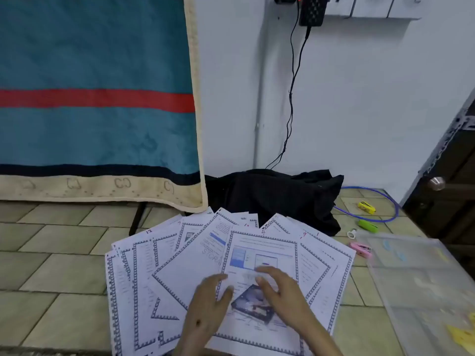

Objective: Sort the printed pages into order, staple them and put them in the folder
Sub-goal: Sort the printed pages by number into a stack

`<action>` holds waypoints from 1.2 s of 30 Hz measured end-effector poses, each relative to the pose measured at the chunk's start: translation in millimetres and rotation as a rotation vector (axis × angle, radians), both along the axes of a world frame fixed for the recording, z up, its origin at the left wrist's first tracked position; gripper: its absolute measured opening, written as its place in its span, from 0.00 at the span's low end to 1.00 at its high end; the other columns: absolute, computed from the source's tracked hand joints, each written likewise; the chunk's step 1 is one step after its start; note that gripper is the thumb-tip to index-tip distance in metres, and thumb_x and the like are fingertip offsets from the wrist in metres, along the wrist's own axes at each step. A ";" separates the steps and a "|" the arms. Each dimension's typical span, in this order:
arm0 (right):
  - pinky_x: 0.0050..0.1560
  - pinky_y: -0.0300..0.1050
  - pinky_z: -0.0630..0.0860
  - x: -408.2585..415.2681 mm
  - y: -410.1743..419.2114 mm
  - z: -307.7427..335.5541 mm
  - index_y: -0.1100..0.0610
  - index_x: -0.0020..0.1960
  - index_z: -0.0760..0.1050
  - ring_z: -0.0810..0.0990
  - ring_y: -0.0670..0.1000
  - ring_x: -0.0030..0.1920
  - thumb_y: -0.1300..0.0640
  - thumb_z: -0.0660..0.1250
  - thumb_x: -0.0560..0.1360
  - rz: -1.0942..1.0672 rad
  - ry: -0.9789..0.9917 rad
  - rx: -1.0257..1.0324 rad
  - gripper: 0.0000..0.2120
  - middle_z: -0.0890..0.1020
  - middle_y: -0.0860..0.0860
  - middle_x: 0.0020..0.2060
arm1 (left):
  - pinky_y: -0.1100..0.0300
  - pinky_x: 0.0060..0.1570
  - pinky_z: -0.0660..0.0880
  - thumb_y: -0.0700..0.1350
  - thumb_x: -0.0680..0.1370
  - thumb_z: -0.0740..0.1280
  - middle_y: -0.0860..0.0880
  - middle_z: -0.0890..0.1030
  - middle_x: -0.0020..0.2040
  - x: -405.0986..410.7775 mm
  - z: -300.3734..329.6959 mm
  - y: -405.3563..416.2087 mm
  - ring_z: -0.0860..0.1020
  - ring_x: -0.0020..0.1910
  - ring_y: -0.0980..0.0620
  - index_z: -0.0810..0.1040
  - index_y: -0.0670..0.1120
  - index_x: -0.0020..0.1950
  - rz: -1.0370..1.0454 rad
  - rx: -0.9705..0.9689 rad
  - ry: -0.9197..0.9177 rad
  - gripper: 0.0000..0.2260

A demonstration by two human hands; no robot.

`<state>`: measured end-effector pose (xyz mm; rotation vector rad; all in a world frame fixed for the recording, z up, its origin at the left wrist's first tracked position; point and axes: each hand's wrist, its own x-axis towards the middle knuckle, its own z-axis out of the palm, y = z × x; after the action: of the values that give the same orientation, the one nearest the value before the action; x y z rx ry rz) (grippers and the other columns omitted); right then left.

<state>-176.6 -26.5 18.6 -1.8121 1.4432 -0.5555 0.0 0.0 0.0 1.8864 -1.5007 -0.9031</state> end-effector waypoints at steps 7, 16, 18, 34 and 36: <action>0.72 0.48 0.38 -2.3 -33.2 -66.0 0.44 0.67 0.72 0.70 0.57 0.70 0.32 0.29 0.74 -0.051 0.530 -0.055 0.40 0.68 0.51 0.70 | 0.56 0.66 0.64 0.53 0.79 0.57 0.50 0.64 0.72 -13.4 -19.6 -41.1 0.61 0.71 0.50 0.58 0.49 0.74 0.215 0.095 -0.374 0.24; 0.39 0.53 0.74 14.4 -40.7 -50.3 0.50 0.47 0.82 0.78 0.59 0.44 0.43 0.54 0.68 -0.121 0.535 -0.065 0.22 0.80 0.55 0.44 | 0.69 0.55 0.70 0.44 0.78 0.63 0.51 0.80 0.53 1.9 -1.6 -68.1 0.77 0.51 0.55 0.77 0.51 0.57 0.109 0.185 0.062 0.10; 0.53 0.53 0.71 32.7 -49.9 -35.9 0.48 0.60 0.75 0.73 0.58 0.58 0.41 0.52 0.77 -0.216 0.364 -0.068 0.21 0.76 0.54 0.56 | 0.70 0.55 0.73 0.44 0.77 0.65 0.55 0.79 0.47 7.0 -1.3 -67.2 0.77 0.43 0.62 0.78 0.52 0.54 0.048 0.151 0.136 0.08; 0.51 0.45 0.72 85.7 -70.5 -25.8 0.53 0.51 0.66 0.77 0.55 0.57 0.41 0.51 0.79 -0.260 0.575 0.031 0.16 0.79 0.53 0.55 | 0.57 0.58 0.71 0.51 0.77 0.65 0.49 0.76 0.63 121.6 -9.2 -108.1 0.75 0.61 0.49 0.69 0.47 0.67 0.177 0.192 -0.237 0.20; 0.51 0.46 0.72 89.0 -68.2 -28.2 0.54 0.58 0.68 0.77 0.56 0.57 0.40 0.50 0.79 -0.278 0.583 0.016 0.20 0.78 0.54 0.56 | 0.62 0.53 0.70 0.51 0.75 0.67 0.49 0.78 0.60 121.5 -9.0 -109.5 0.76 0.58 0.50 0.73 0.49 0.60 0.143 0.231 -0.190 0.15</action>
<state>-87.6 -94.7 -9.6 -1.8569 2.1010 -0.1402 121.5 -109.5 -9.0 2.2719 -1.3940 -0.8824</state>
